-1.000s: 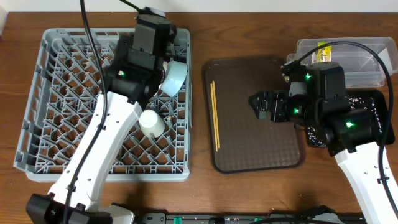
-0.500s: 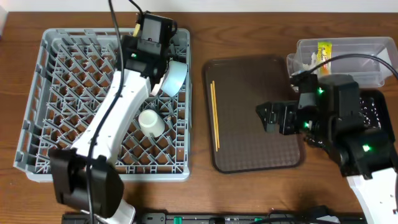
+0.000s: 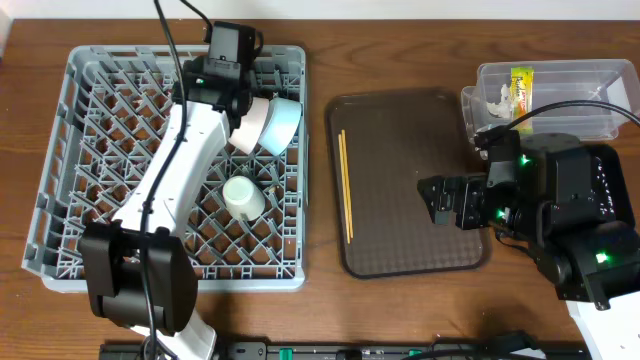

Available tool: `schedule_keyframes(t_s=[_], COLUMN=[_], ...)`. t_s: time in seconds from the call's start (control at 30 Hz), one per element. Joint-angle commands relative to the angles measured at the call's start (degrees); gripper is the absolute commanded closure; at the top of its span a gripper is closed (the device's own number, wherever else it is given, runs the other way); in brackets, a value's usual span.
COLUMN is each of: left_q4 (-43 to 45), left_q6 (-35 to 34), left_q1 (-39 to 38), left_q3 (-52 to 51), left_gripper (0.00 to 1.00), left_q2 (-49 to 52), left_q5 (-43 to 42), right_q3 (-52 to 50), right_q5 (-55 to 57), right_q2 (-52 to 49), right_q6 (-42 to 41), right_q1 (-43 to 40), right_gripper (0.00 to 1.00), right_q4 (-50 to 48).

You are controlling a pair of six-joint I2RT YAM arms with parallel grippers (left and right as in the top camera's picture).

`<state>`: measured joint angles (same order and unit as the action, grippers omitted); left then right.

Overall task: Sort waste into correct bins and load items into the dishwasher
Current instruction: 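Lower the yellow plate upright into the rack's back row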

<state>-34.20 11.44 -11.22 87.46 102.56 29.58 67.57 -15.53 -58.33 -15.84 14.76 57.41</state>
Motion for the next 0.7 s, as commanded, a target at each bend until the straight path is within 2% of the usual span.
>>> schedule_keyframes(t_s=[0.0, 0.07, 0.1, 0.23, 0.33, 0.43, 0.67], left_q4=[-0.2, -0.3, -0.4, -1.4, -1.6, -1.5, -1.0], left_q6=[-1.2, -1.2, -1.2, -1.0, -1.0, -1.2, -2.9], left_q1=[0.1, 0.1, 0.1, 0.1, 0.1, 0.0, 0.0], left_q3=[0.0, 0.0, 0.0, 0.0, 0.0, 0.3, 0.7], left_gripper=[0.94, 0.94, 0.91, 0.53, 0.39, 0.33, 0.32], left_q2=[0.5, 0.5, 0.5, 0.5, 0.5, -0.2, -7.4], left_q5=[-4.9, -5.9, -6.3, -6.1, -6.0, -6.0, -6.0], right_q3=[1.1, 1.1, 1.1, 1.1, 1.1, 1.1, 1.1], right_q5=[0.5, 0.5, 0.5, 0.5, 0.5, 0.2, 0.3], right_q2=[0.3, 0.3, 0.3, 0.3, 0.3, 0.3, 0.3], right_q6=[0.9, 0.9, 0.9, 0.9, 0.9, 0.9, 0.9], right_q1=[0.6, 0.6, 0.6, 0.6, 0.6, 0.6, 0.7], right_gripper=[0.01, 0.01, 0.01, 0.01, 0.01, 0.01, 0.01], right_q4=[0.1, 0.1, 0.2, 0.3, 0.3, 0.6, 1.1])
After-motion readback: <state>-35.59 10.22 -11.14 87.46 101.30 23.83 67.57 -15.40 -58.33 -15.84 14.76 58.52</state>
